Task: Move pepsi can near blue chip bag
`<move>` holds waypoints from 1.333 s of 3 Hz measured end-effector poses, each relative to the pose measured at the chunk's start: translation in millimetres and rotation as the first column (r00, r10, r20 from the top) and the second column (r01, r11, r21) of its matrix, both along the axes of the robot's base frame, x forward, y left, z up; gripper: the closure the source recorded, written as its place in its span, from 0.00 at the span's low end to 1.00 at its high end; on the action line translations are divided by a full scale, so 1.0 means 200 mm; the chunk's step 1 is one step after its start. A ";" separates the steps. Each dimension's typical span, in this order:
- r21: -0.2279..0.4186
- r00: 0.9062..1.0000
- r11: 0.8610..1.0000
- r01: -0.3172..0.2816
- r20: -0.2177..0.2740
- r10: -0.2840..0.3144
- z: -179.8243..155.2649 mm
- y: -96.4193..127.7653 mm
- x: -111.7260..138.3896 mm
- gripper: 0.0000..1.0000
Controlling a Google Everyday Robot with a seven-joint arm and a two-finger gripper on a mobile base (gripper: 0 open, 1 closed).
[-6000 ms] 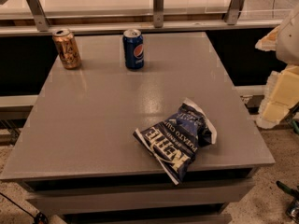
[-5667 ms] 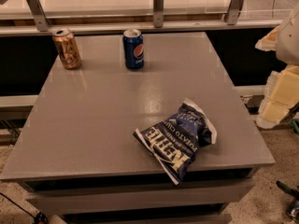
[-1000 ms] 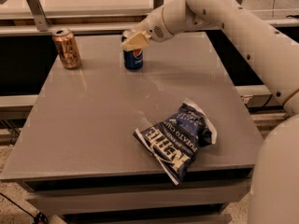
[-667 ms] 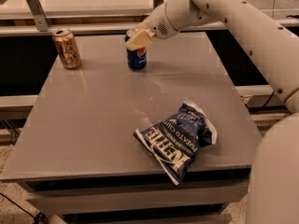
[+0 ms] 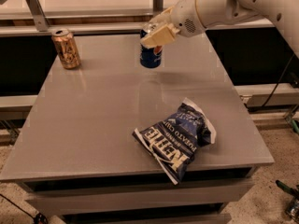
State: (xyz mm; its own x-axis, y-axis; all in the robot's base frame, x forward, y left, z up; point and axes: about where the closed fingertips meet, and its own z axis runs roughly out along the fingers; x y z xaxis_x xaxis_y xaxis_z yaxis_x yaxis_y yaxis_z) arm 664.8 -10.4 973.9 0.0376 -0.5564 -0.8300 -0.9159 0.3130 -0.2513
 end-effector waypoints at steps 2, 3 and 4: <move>0.017 0.997 0.998 -0.058 -0.055 0.058 -0.15 -0.07 -0.38 1.00; -0.011 0.991 0.995 -0.096 -0.091 0.095 -0.20 -0.10 -0.51 0.85; -0.067 0.985 0.987 -0.145 -0.106 0.137 -0.21 -0.13 -0.62 0.63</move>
Offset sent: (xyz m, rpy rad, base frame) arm -0.1175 -0.0279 -0.0566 0.0141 0.1197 0.0885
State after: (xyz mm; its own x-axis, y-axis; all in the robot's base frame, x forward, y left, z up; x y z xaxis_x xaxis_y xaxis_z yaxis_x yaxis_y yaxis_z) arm 541.7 -37.0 932.7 0.0384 -0.6119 -0.7900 -0.9713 0.1627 -0.1732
